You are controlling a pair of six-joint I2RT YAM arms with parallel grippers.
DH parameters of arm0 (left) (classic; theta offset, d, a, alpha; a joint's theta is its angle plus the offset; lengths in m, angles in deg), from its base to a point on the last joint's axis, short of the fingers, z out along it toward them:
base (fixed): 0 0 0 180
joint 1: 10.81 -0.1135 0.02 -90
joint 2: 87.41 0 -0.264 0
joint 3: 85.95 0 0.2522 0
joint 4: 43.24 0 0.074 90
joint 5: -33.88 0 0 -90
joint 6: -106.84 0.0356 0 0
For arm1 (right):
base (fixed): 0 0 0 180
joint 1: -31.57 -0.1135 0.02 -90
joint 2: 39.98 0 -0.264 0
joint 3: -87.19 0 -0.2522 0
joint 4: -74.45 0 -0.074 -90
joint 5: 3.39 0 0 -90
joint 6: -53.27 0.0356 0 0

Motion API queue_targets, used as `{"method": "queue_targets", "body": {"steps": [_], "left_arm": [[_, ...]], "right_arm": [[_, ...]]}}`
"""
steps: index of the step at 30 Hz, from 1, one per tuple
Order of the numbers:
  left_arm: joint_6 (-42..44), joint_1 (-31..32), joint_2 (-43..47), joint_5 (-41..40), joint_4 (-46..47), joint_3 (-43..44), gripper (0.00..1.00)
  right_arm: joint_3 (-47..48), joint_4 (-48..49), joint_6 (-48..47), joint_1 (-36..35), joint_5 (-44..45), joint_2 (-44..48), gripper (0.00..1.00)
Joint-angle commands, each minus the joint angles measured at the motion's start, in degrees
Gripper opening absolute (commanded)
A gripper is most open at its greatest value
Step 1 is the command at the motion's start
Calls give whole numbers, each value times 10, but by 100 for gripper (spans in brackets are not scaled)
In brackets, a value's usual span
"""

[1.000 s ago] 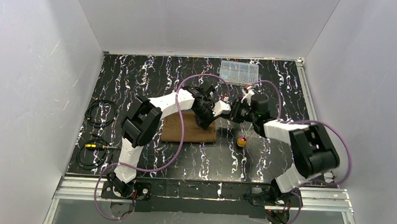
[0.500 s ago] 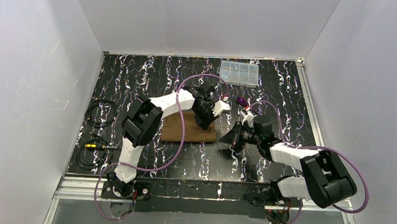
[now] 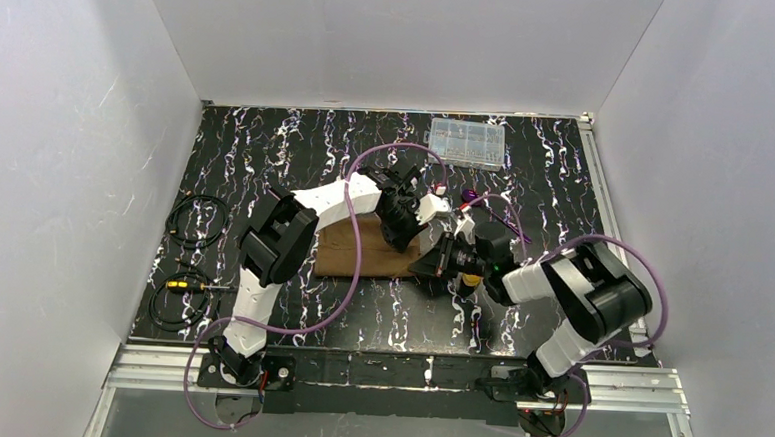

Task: Fold the napkin into a case and place the utensils inside
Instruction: Fold the lower triangle-folded napkin at the center of the board.

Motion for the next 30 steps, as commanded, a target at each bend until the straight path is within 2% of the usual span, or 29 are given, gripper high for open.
{"method": "queue_targets", "body": {"steps": [1,2,3,10,13,14,15,21,30], "left_arm": [[-8,0,20,2,-16,19,0],[-10,0,24,1,-17,20,0],[-11,0,30,-1,-18,23,4],[-18,-13,77,-6,-36,50,43],[-14,-22,96,2,-64,53,46],[-12,-25,104,5,-71,45,56],[-8,-26,112,8,-77,34,60],[22,-42,165,21,-123,-62,57],[48,-144,200,22,-155,-159,45]], "right_arm": [[16,96,39,-3,15,-61,8],[16,99,42,-3,16,-76,7],[13,104,45,-3,18,-88,7],[-2,60,41,0,43,-113,4],[0,56,44,1,42,-108,4],[2,56,46,1,40,-109,4],[5,55,49,1,38,-109,4],[17,70,79,7,21,-100,4],[40,30,78,11,9,-82,4]]}}
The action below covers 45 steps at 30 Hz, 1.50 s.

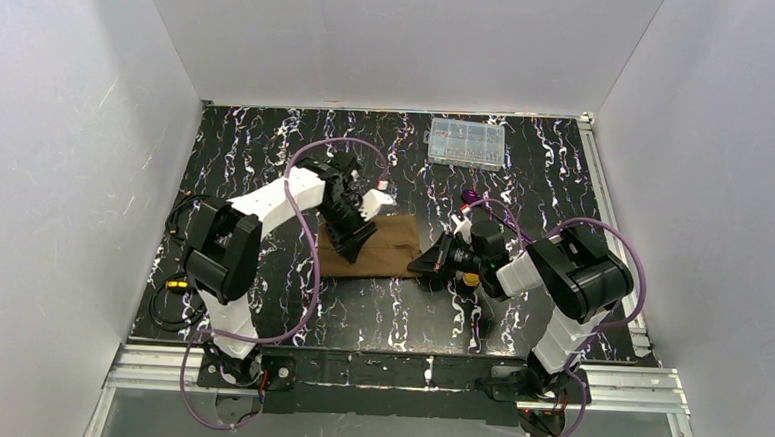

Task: Fold the napkin into a case and place the utensils inside
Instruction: Fold the lower triangle-folded napkin at the center of the board, then rotate the 2/3-rectangle-folded napkin at the center of the board.

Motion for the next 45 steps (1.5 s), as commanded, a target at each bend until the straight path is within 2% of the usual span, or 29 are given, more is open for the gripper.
{"method": "queue_targets", "body": {"steps": [1,9,12,15,17,19,25,30,36,41,45], "left_arm": [[30,-46,26,-7,-31,-28,44],[50,-75,-6,-64,21,-66,38],[45,-75,-19,-72,38,-69,37],[42,-75,-21,-81,54,-73,37],[40,-75,-17,-81,54,-70,38],[37,-76,-11,-75,44,-54,41],[9,-77,39,-32,-29,27,54],[6,-77,85,-1,-75,44,57],[46,-66,96,22,-112,-46,55],[78,-42,94,-36,-79,-126,51],[75,-22,85,-90,-27,-151,47]], "right_arm": [[17,-12,0,4,-2,15,4],[14,-54,-4,4,7,12,4],[31,-77,-12,4,-10,37,7],[94,-173,-64,4,-34,82,15],[156,-289,-117,4,-38,102,18],[216,-359,-160,9,-29,106,20],[367,-468,-238,18,-11,35,21],[479,-548,-313,17,35,-53,19],[570,-593,-360,16,81,-149,18],[585,-598,-379,12,102,-180,17],[570,-598,-388,9,110,-183,16]]}}
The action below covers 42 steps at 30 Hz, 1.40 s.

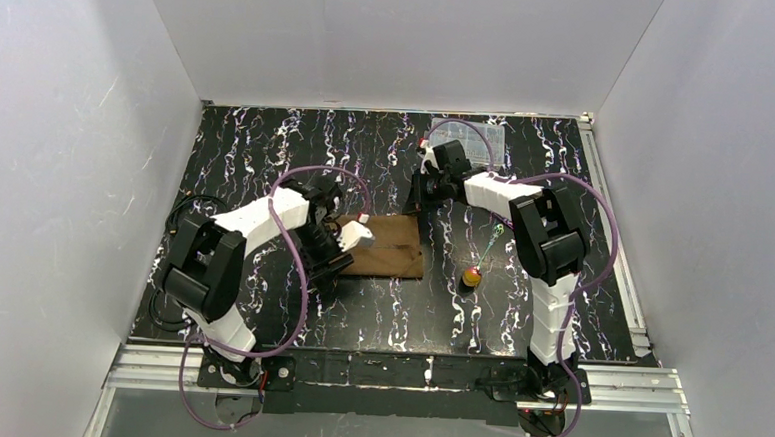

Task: Fold the napkin into a case and place the utensils inside
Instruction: Rotate the 2/3-rectangle-folded napkin at the center of the board.

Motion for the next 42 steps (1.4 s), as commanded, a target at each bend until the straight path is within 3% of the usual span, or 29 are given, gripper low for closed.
{"method": "queue_targets", "body": {"steps": [1,12,18,29,37,42], "left_arm": [[15,21,-1,-65,50,-14,47],[34,29,-65,-244,192,-9,40],[54,29,-116,-293,241,56,40],[15,36,-252,-237,195,275,40],[-16,39,-313,-169,137,411,43],[-37,26,-323,-100,48,511,47]], "right_arm": [[3,-1,-27,-5,18,4,16],[-224,56,0,-7,50,152,13],[-335,59,30,-26,54,258,13],[-460,153,133,-157,62,308,13],[-403,178,130,-213,53,243,14],[-357,98,78,-200,53,293,19]]}}
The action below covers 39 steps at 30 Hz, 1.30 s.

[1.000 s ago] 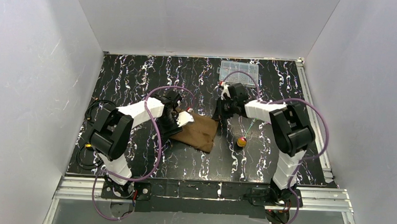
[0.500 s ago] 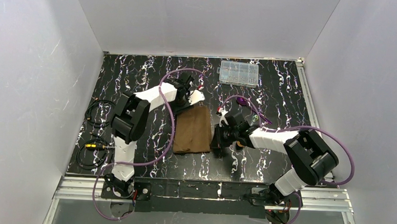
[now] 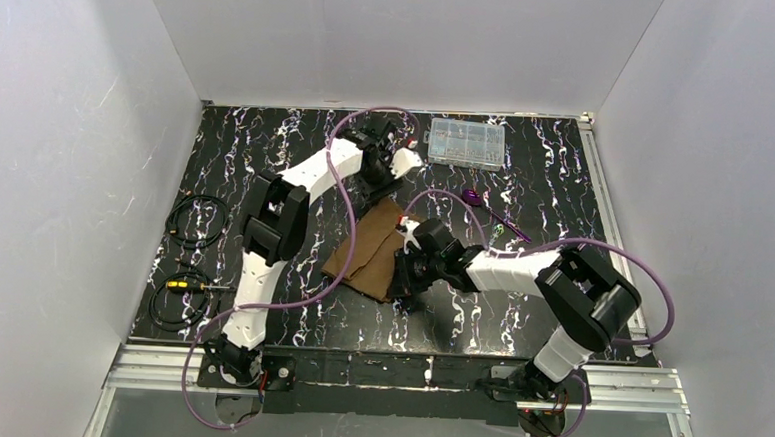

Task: Fold the napkin into a case and place the utensils inside
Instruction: Rotate the 2/3-rectangle-folded napkin at the center of the board.

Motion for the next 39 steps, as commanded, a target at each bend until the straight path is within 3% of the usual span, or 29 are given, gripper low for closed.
{"method": "queue_targets", "body": {"steps": [1,5,8,12,15,21,32,39], "left_arm": [[-28,-12,19,90,-108,80,48],[-33,-30,73,114,-123,35,50],[-41,-45,115,99,-128,-13,51],[-70,-62,161,125,-162,-81,50],[-88,-61,224,172,-156,-167,51],[-99,-18,301,190,-137,-300,50],[-94,47,270,165,-91,-348,45],[-64,60,262,135,-75,-392,29]], "right_arm": [[42,-89,-57,21,6,53,20],[43,-116,-83,68,-26,112,25],[75,-130,-112,107,-45,101,26],[152,-107,-134,145,-50,8,23],[262,-104,-146,162,-53,-82,21],[395,-134,-157,178,-58,-225,17],[242,-64,-124,189,-16,-182,11],[157,-35,-89,195,11,-130,9]]}}
